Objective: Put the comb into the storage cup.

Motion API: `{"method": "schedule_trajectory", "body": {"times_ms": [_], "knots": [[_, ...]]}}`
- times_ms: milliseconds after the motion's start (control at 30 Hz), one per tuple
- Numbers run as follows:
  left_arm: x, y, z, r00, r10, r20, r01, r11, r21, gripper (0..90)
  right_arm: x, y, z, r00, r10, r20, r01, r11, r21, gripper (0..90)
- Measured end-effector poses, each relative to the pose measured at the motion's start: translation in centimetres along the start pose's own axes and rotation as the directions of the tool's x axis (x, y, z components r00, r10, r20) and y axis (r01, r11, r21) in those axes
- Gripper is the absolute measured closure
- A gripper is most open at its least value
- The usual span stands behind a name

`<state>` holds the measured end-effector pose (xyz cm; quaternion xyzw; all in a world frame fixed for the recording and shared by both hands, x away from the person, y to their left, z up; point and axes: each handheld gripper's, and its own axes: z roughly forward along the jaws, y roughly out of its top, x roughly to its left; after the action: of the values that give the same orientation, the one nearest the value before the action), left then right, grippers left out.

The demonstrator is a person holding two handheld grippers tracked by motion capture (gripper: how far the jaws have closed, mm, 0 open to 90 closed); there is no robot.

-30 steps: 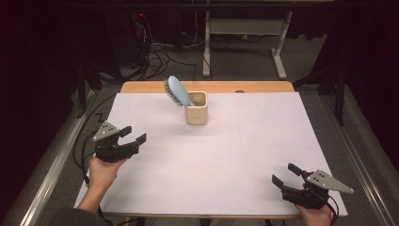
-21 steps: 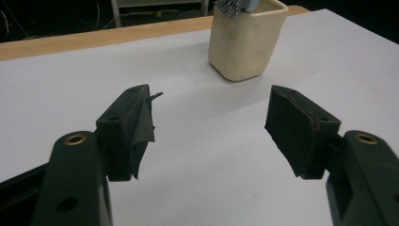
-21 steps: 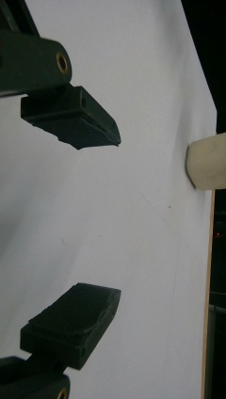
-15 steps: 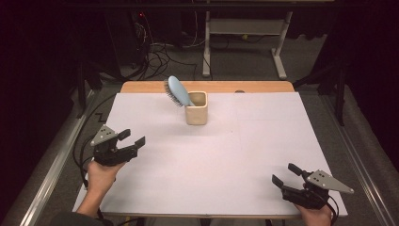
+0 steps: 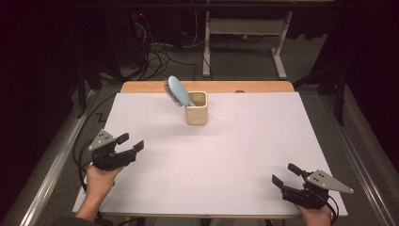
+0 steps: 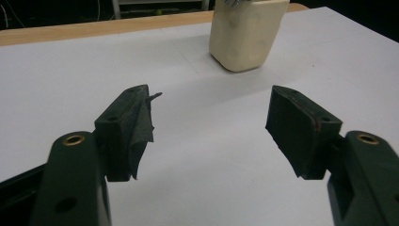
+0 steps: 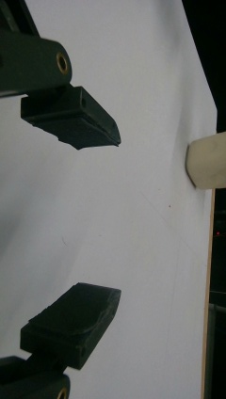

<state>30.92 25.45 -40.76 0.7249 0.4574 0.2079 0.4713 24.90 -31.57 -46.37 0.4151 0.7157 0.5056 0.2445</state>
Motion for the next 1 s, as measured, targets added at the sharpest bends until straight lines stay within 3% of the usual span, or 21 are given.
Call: {"method": "schedule_trajectory", "body": {"times_ms": [1000], "knots": [[0.3, -1.7, -0.5, 0.9996, -0.028, 0.000, 0.028, 0.9995, 0.014, 31.9, 0.0, 0.0, 0.0, 1.0000, 0.004, 0.003, -0.004, 1.000, -0.002, 23.6]]}}
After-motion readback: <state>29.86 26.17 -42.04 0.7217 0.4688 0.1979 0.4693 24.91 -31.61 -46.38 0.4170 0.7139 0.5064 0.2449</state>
